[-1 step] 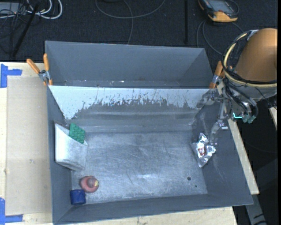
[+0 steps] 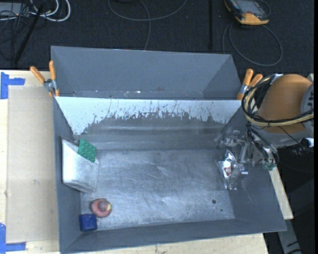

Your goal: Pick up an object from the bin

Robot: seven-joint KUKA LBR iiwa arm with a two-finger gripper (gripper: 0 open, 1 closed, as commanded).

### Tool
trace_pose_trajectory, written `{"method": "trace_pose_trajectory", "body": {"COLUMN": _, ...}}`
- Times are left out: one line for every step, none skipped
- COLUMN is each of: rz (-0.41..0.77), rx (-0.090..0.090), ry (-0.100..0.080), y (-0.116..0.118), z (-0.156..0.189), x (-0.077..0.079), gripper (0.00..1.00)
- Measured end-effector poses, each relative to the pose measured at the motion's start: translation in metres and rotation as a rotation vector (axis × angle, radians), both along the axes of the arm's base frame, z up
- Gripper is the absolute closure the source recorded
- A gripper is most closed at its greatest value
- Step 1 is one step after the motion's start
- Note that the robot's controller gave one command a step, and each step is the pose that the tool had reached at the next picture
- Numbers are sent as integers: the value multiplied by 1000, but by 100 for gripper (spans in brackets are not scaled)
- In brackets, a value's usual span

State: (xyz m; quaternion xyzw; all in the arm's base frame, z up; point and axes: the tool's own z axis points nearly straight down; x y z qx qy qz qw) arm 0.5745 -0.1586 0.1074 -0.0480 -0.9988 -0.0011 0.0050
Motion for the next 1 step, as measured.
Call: {"method": "trace_pose_trajectory", "body": {"rz": 330, "rx": 2, "ry": -13, "y": 5, "z": -36, "x": 17, "gripper": 0}}
